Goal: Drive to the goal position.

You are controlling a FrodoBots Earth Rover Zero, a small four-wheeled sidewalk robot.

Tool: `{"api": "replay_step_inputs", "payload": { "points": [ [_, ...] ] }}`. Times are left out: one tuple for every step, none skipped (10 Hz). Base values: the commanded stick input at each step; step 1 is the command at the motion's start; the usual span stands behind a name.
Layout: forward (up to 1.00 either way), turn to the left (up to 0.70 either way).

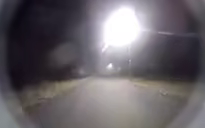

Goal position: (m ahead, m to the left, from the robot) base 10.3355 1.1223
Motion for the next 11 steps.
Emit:
{"api": "replay_step_inputs", "payload": {
  "points": [
    [0.99, 0.08],
    [0.99, 0.10],
    [0.99, 0.11],
    [0.99, 0.11],
    [0.99, 0.09],
    [0.99, 0.08],
    [0.99, 0.06],
    [0.99, 0.04],
    [0.99, 0.05],
    [0.99, 0.05],
    [0.99, 0.05]
  ]
}}
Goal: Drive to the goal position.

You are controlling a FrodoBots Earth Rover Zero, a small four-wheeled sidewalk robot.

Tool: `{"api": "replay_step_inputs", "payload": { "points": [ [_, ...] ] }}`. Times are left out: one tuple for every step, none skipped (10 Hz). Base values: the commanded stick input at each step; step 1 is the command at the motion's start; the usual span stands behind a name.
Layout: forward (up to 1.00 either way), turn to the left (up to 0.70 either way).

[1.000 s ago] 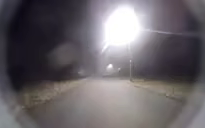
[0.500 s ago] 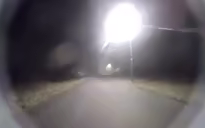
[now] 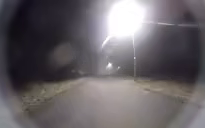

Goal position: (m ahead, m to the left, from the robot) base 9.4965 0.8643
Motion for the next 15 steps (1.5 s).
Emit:
{"api": "replay_step_inputs", "payload": {
  "points": [
    [0.99, 0.07],
    [0.99, 0.10],
    [0.99, 0.12],
    [0.99, 0.12],
    [0.99, 0.09],
    [0.99, 0.06],
    [0.99, 0.05],
    [0.99, 0.05],
    [0.99, 0.05],
    [0.99, 0.05],
    [0.99, 0.05],
    [0.99, 0.12],
    [0.99, 0.12],
    [0.99, 0.12],
    [0.99, 0.09]
  ]
}}
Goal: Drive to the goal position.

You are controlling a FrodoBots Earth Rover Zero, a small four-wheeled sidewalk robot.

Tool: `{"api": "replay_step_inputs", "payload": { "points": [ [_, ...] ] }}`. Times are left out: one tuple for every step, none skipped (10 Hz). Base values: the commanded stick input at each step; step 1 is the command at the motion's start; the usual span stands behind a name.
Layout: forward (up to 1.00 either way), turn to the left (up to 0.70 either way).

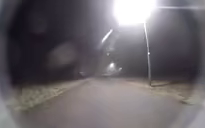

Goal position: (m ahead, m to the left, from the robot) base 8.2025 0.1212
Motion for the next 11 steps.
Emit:
{"api": "replay_step_inputs", "payload": {
  "points": [
    [0.99, 0.07],
    [0.99, 0.05],
    [0.99, 0.05],
    [0.99, 0.05],
    [0.99, 0.04],
    [0.99, 0.04],
    [0.99, 0.04],
    [0.99, 0.04],
    [0.99, 0.04],
    [0.99, 0.04],
    [0.99, 0.03]
  ]
}}
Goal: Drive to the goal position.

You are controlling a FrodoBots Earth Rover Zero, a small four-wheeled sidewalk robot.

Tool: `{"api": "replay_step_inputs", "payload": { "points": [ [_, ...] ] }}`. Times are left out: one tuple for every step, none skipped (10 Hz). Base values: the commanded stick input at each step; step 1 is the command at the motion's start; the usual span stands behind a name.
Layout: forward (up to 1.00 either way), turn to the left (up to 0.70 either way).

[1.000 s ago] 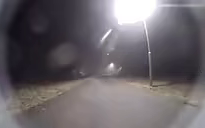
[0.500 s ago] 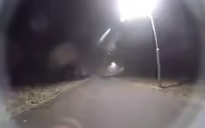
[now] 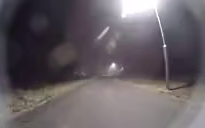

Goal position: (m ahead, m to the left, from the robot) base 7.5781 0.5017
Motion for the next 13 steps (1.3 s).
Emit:
{"api": "replay_step_inputs", "payload": {
  "points": [
    [0.99, 0.03],
    [0.99, 0.03],
    [0.99, 0.03],
    [0.99, 0.03],
    [0.99, 0.03],
    [0.99, 0.03],
    [0.99, 0.03],
    [0.99, 0.03],
    [0.99, 0.03],
    [0.99, 0.03],
    [0.99, 0.03],
    [0.99, 0.03],
    [0.99, 0.04]
  ]
}}
